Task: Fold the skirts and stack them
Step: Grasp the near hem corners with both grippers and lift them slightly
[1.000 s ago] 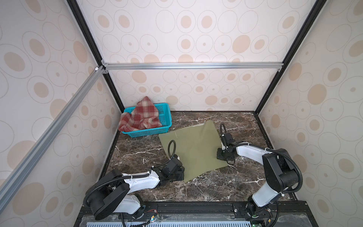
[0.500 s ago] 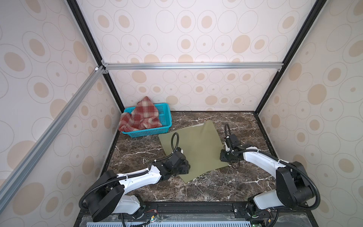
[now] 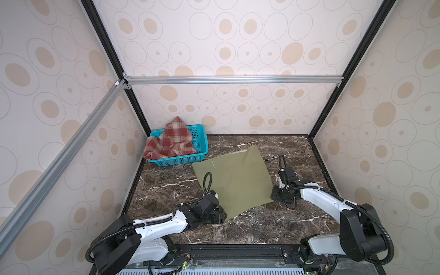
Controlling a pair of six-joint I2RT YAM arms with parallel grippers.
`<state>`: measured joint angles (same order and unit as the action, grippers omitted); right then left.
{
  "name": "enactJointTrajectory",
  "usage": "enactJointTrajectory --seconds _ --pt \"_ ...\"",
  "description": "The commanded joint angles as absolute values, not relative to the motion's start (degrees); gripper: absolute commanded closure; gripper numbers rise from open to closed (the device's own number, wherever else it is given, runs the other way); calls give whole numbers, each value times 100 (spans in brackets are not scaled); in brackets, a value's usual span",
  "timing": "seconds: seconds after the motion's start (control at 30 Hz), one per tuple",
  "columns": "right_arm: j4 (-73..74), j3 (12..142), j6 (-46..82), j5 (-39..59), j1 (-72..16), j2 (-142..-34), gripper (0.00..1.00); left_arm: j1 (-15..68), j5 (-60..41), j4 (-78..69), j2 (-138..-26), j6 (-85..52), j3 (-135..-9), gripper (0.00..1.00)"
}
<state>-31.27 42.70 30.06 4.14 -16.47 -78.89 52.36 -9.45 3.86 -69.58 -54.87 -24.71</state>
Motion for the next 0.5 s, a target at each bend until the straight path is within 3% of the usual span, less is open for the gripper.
enactJointTrajectory --seconds 0.0,0.47 --pt "-3103 4344 3010 529 -1637 -8006 49 5398 -1054 -22 -7148 -5766 -2435 38" --pt "-2935 4253 2997 675 -1639 -8076 44 5528 -1033 -144 -7716 -5836 -2560 63"
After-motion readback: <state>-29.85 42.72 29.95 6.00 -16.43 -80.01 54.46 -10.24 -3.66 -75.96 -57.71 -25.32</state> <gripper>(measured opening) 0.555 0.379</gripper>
